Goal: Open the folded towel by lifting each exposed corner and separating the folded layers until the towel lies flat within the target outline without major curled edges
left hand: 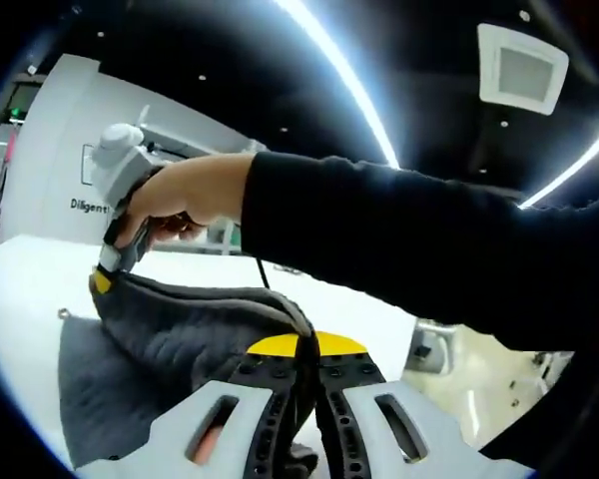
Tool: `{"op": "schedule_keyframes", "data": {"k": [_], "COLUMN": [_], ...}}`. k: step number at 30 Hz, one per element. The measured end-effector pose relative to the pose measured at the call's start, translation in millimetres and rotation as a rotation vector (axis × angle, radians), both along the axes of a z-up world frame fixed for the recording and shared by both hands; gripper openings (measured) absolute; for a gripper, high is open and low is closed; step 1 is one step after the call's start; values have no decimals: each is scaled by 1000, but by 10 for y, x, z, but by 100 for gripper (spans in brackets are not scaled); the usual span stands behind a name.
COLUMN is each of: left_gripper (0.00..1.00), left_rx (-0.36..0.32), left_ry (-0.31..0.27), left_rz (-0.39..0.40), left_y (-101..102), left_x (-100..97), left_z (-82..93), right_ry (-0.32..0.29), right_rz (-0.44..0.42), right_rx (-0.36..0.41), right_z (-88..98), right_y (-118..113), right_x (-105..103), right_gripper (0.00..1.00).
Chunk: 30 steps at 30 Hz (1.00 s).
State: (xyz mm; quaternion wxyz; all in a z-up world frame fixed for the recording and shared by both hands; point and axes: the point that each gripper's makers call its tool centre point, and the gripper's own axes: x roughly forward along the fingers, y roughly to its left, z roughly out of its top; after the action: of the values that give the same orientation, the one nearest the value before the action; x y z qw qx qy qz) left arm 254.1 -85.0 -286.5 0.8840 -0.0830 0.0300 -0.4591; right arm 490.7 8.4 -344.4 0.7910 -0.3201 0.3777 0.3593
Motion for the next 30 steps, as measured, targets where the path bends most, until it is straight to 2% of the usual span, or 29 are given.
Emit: {"op": "schedule_keyframes", "data": {"k": [9,20,30], "left_gripper": [3,3,3], "left_rx": [3,0,39], "left_ry": [-2,-57,-53], "left_rz": [-32,-12,-44], "left_y": [-218,-400,-631], "left_x": [-25,72,109], "left_z": [20,189,57], "right_ry": [-19,-44,-31], "right_rz": [-57,-58,-104], "right_rx": [63,94,84], "right_z": [93,244,170], "right_y": [-380,-588,-907], "right_x": [-12,-46,14], "right_gripper": [0,0,0]}}
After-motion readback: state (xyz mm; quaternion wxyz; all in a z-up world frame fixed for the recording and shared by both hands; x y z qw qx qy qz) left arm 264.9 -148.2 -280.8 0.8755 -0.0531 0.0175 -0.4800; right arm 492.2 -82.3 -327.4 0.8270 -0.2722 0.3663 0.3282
